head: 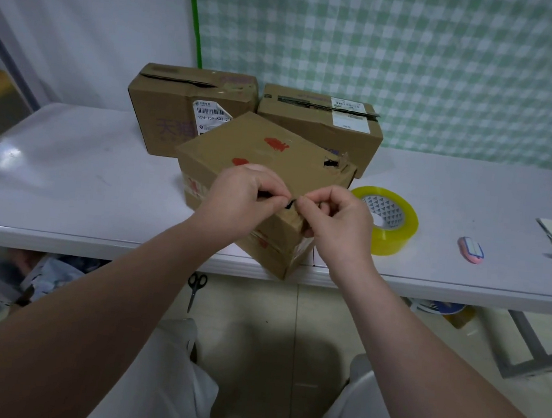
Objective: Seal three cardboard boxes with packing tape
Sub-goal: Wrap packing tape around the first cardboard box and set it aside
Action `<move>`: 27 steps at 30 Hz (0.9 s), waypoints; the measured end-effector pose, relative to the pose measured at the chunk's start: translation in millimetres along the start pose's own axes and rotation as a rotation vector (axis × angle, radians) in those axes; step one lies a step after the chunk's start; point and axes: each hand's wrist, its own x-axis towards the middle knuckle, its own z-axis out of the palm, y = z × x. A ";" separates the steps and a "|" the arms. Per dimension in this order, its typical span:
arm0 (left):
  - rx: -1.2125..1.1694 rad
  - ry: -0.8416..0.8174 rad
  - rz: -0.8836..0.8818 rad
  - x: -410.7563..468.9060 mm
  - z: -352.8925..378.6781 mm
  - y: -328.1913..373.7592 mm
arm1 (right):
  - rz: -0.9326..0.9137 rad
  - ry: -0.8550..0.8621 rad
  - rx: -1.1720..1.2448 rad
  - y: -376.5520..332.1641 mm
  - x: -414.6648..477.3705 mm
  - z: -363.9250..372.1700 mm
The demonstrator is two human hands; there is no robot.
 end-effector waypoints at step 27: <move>0.556 -0.206 0.191 -5.4 44.5 22.8 | -0.003 -0.165 -1.099 92.7 41.3 -81.4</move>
